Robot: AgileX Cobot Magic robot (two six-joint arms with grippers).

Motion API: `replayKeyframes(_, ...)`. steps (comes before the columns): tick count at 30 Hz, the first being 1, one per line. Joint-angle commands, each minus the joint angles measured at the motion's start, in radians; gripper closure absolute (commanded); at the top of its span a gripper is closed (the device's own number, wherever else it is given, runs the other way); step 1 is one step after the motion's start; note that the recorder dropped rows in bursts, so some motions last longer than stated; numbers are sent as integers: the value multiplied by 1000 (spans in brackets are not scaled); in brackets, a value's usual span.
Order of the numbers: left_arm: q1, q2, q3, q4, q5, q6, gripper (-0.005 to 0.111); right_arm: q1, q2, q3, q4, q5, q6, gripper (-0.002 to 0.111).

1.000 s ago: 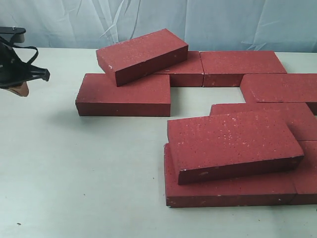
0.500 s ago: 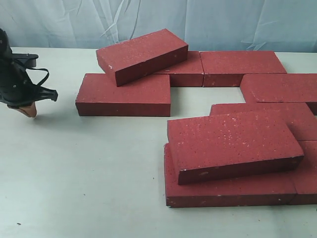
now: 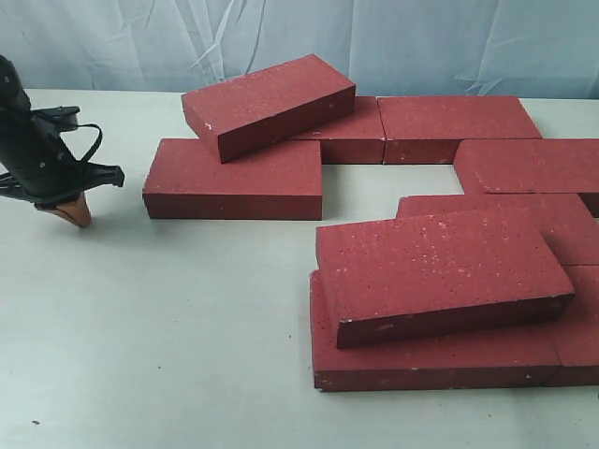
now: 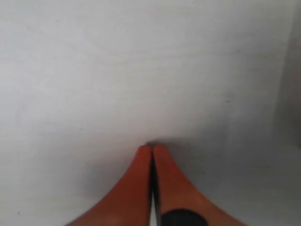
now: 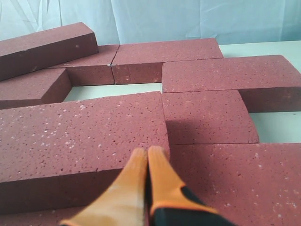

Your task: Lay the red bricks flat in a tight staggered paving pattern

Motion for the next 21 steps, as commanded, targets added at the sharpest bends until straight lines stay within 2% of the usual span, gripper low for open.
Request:
replayKeyframes(1,-42,1,-5,-34,-19,24,107,-5,-5,1,-2,-11,-1,109)
replayKeyframes(9,-114,1,-11,-59,-127,24,107,-5,-5,1,-2,-11,-1,109)
replayKeyframes(15,-117,1,-59,-64,-218,17,107,-5,-5,1,-2,-13,-1,109)
replayKeyframes(21,-132,13,-71,-100,-207,17,107,-5,-5,1,1,-16,-1,109)
